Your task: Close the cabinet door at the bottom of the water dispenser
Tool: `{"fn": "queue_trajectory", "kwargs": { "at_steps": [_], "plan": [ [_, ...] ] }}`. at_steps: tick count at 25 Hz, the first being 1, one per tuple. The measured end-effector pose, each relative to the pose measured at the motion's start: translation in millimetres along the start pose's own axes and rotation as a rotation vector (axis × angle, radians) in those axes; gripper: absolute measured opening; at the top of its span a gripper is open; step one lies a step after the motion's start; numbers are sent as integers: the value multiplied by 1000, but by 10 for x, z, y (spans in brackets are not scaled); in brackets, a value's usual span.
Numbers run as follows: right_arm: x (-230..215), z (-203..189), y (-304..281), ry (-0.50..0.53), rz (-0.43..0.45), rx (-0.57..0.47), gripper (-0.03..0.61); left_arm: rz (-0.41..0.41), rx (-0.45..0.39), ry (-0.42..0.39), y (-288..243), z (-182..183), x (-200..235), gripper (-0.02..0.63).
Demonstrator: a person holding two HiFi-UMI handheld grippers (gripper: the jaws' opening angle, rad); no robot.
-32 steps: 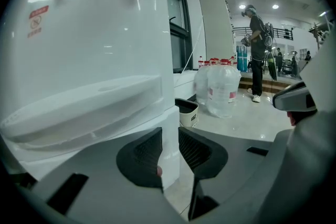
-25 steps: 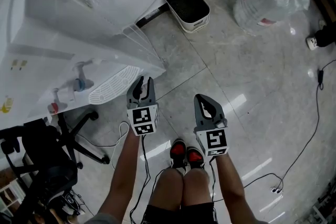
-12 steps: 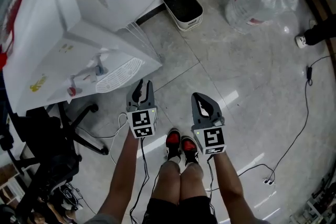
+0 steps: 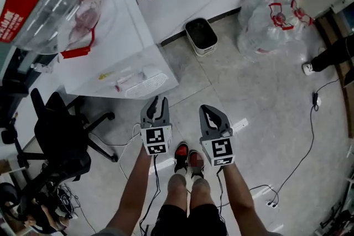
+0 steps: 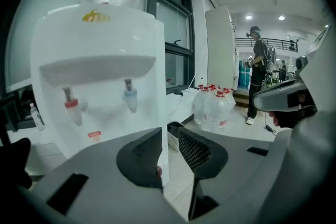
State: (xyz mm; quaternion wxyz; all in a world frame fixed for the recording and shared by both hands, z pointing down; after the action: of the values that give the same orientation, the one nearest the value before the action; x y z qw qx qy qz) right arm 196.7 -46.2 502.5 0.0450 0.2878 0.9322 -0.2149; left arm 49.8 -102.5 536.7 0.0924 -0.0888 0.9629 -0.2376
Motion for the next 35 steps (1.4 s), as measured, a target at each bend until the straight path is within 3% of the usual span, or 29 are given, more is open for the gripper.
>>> {"fn": "queue_trajectory", "kwargs": {
  "at_steps": [9, 21, 27, 35],
  "plan": [
    [571, 960, 339, 59, 88, -37, 12, 77, -21, 58, 979, 725, 373, 115],
    [1447, 2003, 915, 144, 210, -106, 12, 201, -133, 91, 2393, 1636, 908, 96],
    [1857, 2345, 1271, 177, 262, -123, 12, 211, -168, 119, 3052, 1891, 983, 66],
    [2223, 2657, 1750, 245, 298, -165, 12, 231, -224, 85, 3712, 2015, 905, 42]
  ]
}}
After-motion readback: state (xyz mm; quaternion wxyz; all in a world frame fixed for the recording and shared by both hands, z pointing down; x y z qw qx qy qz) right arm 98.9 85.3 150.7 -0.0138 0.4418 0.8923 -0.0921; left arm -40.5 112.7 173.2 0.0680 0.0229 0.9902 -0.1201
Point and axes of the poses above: the fingertips, and each gripper's own axes: y backward along the fingers, x to its left, z out of its top, the point moved 2 cm from there along y, backward along the fingers, and after that the axes turned 14 degrees about z, right-handed, at the moved point
